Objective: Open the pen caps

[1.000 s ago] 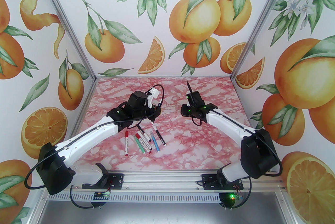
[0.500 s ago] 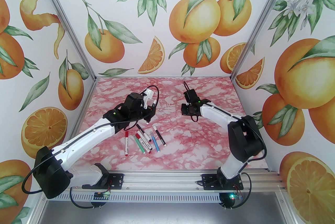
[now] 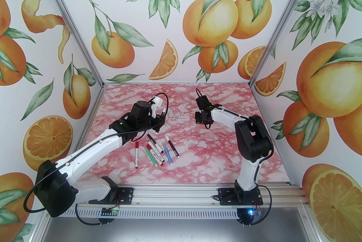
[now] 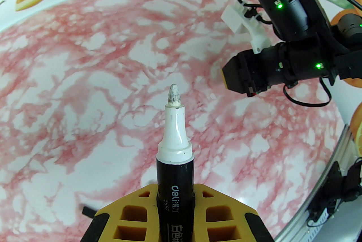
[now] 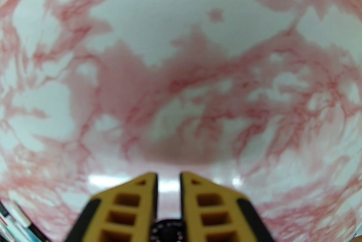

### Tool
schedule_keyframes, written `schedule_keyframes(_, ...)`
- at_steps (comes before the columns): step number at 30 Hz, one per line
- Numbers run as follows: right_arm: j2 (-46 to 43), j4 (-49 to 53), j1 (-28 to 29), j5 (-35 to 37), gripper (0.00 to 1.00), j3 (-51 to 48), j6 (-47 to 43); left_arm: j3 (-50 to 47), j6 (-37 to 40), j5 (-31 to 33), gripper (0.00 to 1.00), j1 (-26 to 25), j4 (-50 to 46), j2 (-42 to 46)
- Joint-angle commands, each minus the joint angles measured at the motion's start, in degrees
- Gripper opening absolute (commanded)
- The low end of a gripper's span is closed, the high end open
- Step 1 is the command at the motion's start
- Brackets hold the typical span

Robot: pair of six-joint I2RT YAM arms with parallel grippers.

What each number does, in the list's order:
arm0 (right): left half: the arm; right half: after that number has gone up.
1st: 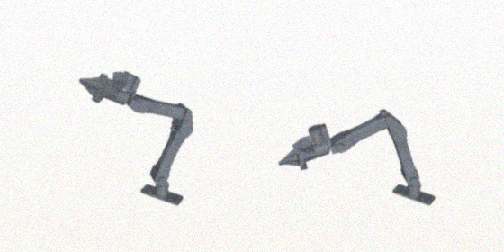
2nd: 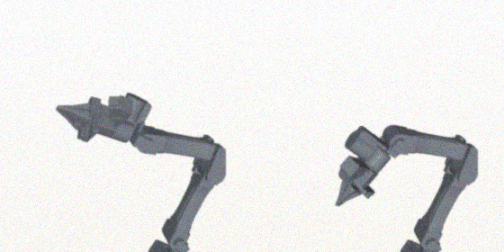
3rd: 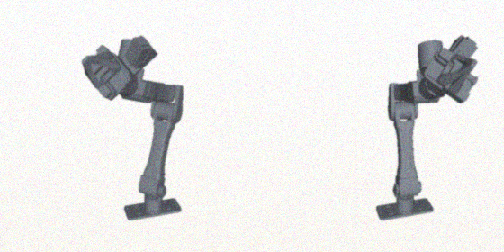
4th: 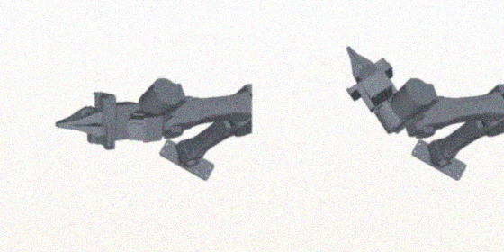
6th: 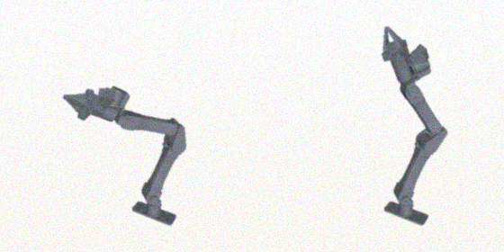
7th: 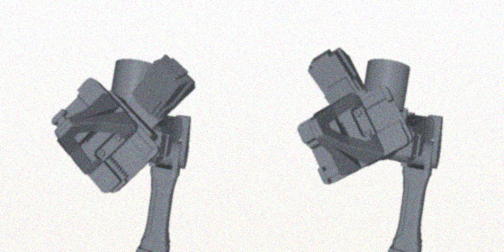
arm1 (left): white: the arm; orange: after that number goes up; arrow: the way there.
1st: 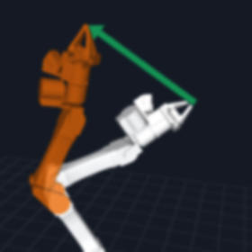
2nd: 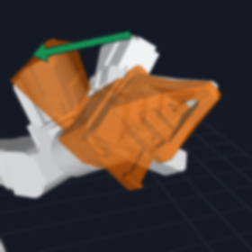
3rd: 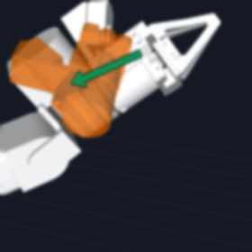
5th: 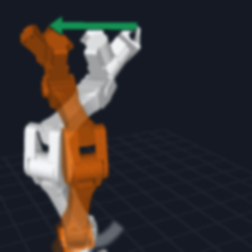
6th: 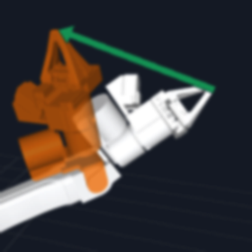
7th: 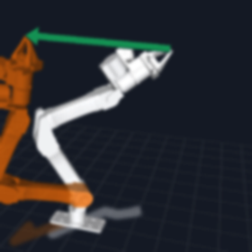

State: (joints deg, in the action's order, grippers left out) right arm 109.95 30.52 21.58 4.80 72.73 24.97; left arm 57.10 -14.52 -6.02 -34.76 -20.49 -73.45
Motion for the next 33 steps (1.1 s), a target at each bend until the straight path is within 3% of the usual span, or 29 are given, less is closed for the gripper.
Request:
schedule_keyframes(1, 1.9, 1.0, -0.4, 1.5, 0.15, 2.2, -0.8, -0.8, 1.0, -1.4, 0.02, 0.6, 2.0, 0.1)
schedule_keyframes(15, 5.1, 0.8, -0.5, 2.2, 0.17, 2.9, -0.6, -2.2, 0.0, -1.5, 0.02, 1.3, 2.9, -0.6)
schedule_keyframes(33, 4.8, -0.4, -0.5, 1.4, 0.28, 2.2, -0.4, -0.8, -0.1, -1.9, 0.03, 1.7, 2.4, -3.1)
